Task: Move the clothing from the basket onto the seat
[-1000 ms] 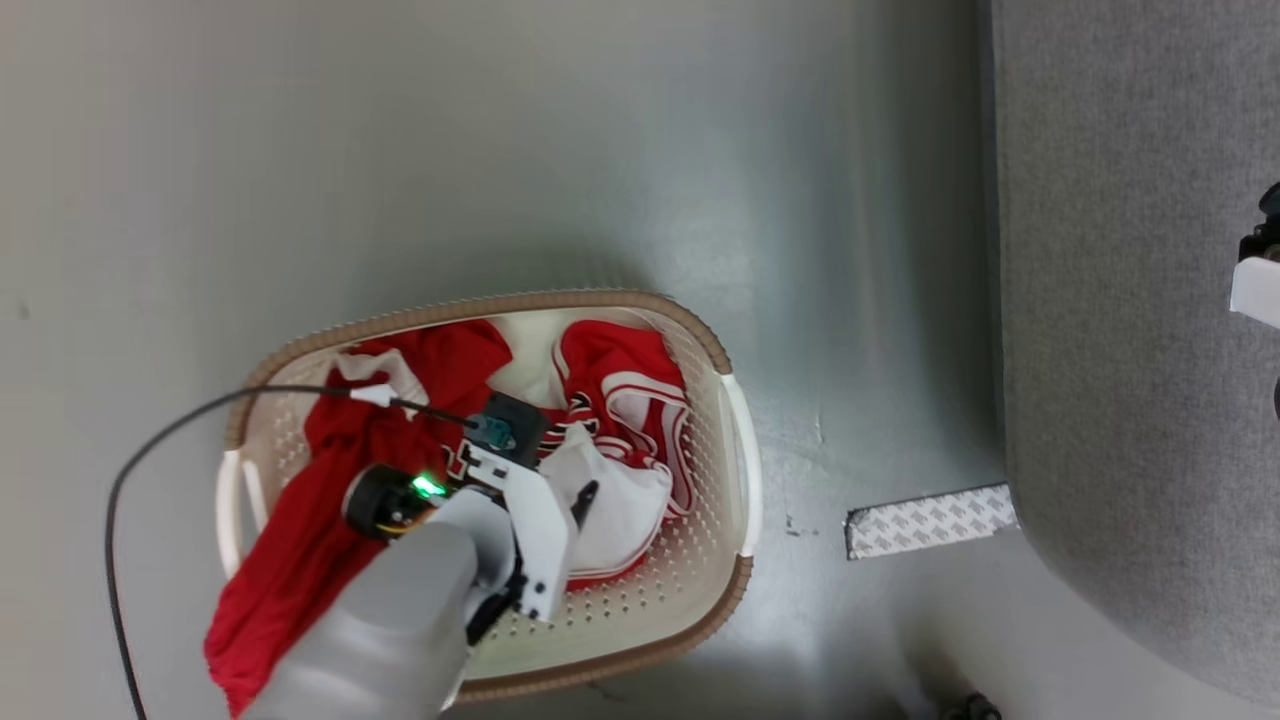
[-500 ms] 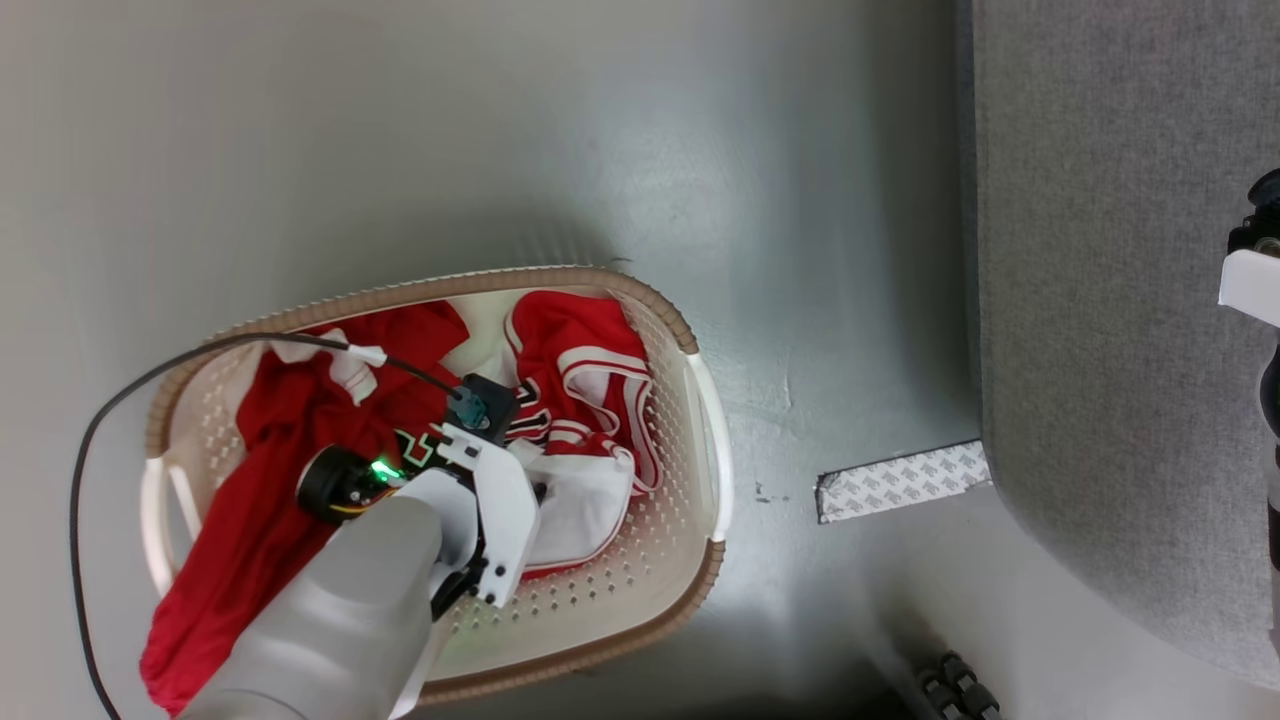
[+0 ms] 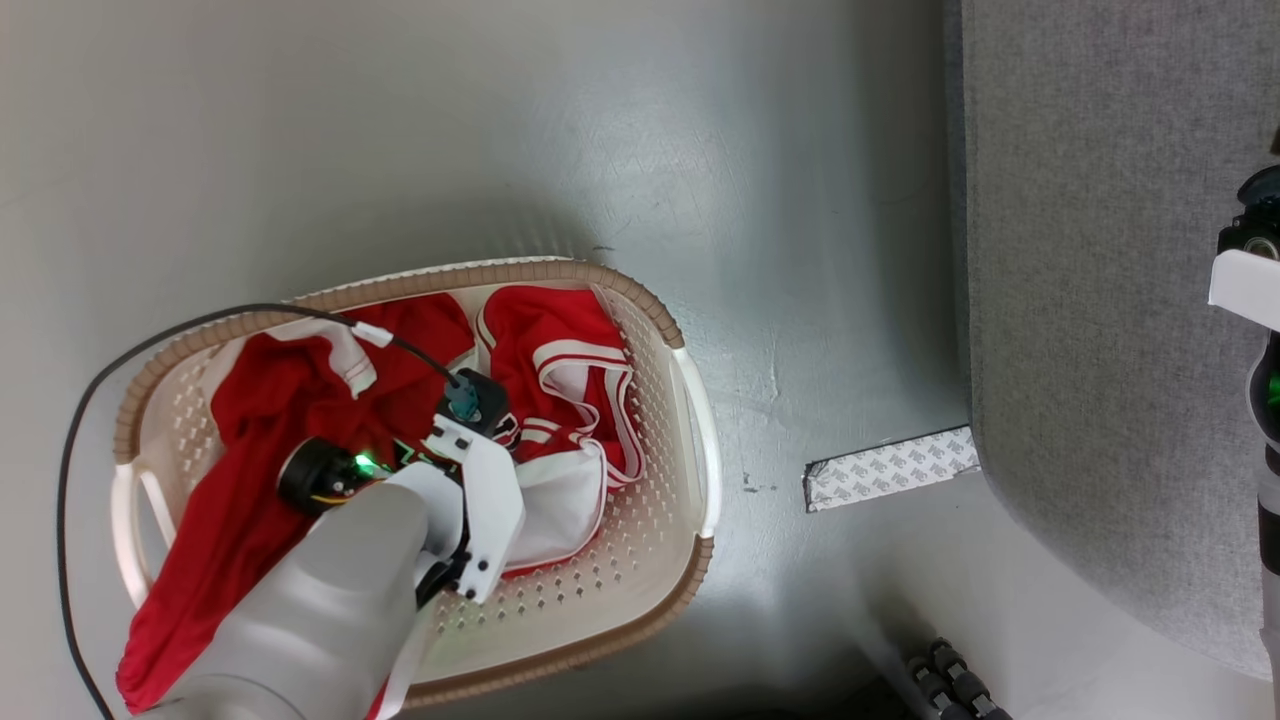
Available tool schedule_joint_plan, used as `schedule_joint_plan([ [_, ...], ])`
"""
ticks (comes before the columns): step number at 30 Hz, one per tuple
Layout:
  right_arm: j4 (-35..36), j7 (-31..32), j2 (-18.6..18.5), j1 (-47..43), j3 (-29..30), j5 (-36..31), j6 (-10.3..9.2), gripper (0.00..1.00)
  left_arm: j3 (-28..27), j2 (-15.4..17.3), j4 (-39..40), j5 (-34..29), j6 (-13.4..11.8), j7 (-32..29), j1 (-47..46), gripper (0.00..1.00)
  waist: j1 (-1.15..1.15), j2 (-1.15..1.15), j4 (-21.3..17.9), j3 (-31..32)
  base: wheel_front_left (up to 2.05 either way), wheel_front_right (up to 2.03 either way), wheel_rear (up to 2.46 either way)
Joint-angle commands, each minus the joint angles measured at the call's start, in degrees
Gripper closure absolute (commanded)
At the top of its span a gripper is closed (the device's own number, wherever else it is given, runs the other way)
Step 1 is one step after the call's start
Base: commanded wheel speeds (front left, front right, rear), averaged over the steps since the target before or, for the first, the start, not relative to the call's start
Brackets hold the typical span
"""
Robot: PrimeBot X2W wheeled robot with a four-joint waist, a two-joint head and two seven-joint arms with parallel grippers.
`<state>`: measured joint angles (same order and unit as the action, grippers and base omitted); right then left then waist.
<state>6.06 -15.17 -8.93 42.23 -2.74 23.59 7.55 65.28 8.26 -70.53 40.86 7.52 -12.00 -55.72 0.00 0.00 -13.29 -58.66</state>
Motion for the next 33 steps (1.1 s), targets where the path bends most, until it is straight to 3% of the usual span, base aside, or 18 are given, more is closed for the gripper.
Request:
schedule_joint_plan([
  [1,0.01,0.05,0.12,0.81,0.22,-0.43,-0.12,0.00,0.27,0.53,0.09,0.82,-0.10,0.41,-0.15,1.00,0.00,0.00,0.04,0.10,0.00,0.00,0.00],
  [14,-1.31,0.05,-0.90,-0.09,-0.08,-0.97,-0.12,0.00,3.20,-0.22,2.50,5.98,-0.10,5.43,1.36,1.00,0.00,0.00,1.89,5.34,0.00,0.00,0.00],
  [33,-6.92,0.05,-2.91,-10.74,-1.02,0.33,-0.12,0.00,6.50,-1.96,8.42,14.98,-0.10,21.84,10.75,1.00,0.00,0.00,7.84,29.06,0.00,0.00,0.00],
])
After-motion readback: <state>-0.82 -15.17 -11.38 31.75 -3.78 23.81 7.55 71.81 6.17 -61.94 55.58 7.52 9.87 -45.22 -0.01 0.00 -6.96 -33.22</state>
